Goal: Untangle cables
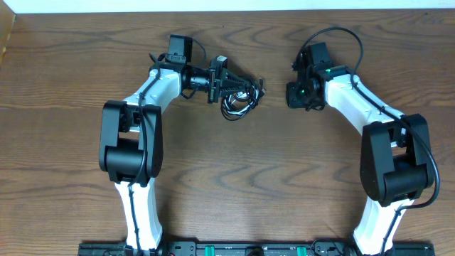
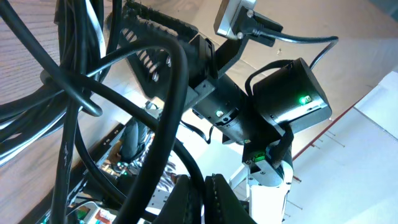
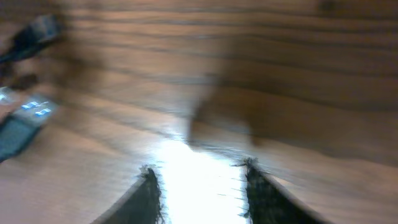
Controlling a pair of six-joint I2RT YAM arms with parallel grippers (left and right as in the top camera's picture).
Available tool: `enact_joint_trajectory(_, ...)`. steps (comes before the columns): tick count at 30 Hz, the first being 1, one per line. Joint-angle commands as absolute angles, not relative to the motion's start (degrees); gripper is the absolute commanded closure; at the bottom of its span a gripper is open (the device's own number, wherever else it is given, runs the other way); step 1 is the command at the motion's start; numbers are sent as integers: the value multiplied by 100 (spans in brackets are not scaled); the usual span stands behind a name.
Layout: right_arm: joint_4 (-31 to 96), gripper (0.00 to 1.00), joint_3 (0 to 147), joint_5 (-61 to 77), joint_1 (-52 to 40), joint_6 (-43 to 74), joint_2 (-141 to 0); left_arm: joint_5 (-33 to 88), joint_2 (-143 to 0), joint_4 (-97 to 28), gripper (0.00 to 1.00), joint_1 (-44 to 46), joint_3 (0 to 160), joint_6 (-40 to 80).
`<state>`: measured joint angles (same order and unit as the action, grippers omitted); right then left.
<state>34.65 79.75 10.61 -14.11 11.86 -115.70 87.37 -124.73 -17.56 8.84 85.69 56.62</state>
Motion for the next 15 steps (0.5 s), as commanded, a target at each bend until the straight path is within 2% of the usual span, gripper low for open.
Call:
enact_joint_trajectory(1, 3319, 51, 8001, 2322, -1433, 869, -11544, 8995, -12278, -1741, 93, 884, 8534, 5360)
enact_joint_trajectory(7, 2797, 50, 8001, 3616, -1463, 10, -11544, 8949, -12278, -1743, 93, 886, 8534, 5205)
enact_joint_trajectory(15, 2401, 54, 8001, 3636, -1691, 12, -11544, 8932, -12278, -1743, 92, 886, 8534, 5192)
